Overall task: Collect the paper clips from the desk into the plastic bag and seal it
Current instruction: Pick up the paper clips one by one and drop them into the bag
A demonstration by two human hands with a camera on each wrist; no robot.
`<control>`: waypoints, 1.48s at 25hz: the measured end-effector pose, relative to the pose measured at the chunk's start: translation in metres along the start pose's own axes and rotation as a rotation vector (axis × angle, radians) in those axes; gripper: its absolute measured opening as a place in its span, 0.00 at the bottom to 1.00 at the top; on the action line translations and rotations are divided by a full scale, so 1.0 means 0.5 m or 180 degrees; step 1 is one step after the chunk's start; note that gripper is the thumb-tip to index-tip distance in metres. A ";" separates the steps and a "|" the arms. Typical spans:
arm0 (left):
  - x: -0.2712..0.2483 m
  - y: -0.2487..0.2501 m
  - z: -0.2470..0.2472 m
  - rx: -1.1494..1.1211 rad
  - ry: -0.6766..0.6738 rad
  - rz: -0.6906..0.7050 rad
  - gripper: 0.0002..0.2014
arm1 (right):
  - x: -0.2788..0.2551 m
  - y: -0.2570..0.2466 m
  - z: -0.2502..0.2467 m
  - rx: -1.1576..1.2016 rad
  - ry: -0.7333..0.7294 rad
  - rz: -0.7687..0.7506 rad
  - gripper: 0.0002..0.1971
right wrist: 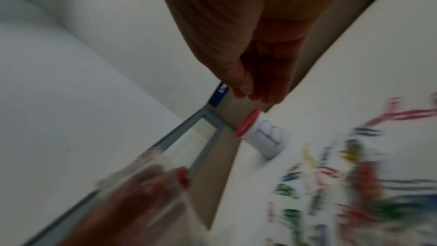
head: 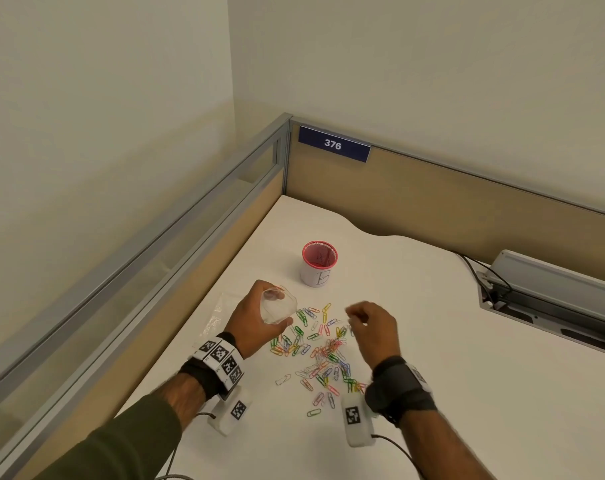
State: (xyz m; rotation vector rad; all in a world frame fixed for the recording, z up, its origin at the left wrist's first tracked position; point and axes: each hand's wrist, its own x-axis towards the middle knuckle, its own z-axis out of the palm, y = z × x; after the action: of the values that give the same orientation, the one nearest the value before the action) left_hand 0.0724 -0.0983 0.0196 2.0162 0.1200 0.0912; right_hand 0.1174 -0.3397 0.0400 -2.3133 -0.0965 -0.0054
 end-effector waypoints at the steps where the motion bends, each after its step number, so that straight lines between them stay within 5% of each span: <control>1: -0.004 0.001 -0.002 -0.0011 -0.0005 -0.0002 0.29 | -0.008 0.032 -0.005 -0.0137 -0.0016 0.0202 0.08; 4: -0.015 -0.001 -0.004 -0.0002 0.0037 0.0013 0.29 | -0.035 0.067 0.006 -0.0280 -0.0206 0.0403 0.07; 17: -0.008 0.003 0.007 0.0146 -0.0096 0.0110 0.32 | -0.027 -0.079 0.081 -0.0048 -0.0659 -0.0524 0.08; 21: -0.007 0.005 -0.001 0.0191 -0.0017 0.0016 0.28 | -0.015 -0.020 0.077 -0.0134 -0.0661 -0.0244 0.08; 28: -0.016 -0.011 -0.020 -0.0038 0.0140 0.0016 0.27 | -0.053 0.189 0.015 -0.1672 -0.0495 0.1173 0.15; 35: -0.020 -0.018 -0.032 -0.0065 0.0206 0.0078 0.28 | -0.082 0.178 0.021 -0.1114 -0.1004 0.0716 0.14; 37: -0.023 -0.019 -0.037 -0.0094 0.0199 0.0081 0.28 | -0.108 0.195 -0.010 -0.1071 -0.0999 0.0864 0.25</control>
State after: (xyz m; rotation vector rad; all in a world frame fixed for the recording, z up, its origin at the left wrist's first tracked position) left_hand 0.0586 -0.0792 0.0187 1.9861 0.1321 0.1714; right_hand 0.0706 -0.4127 -0.0303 -2.6276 0.0661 0.5155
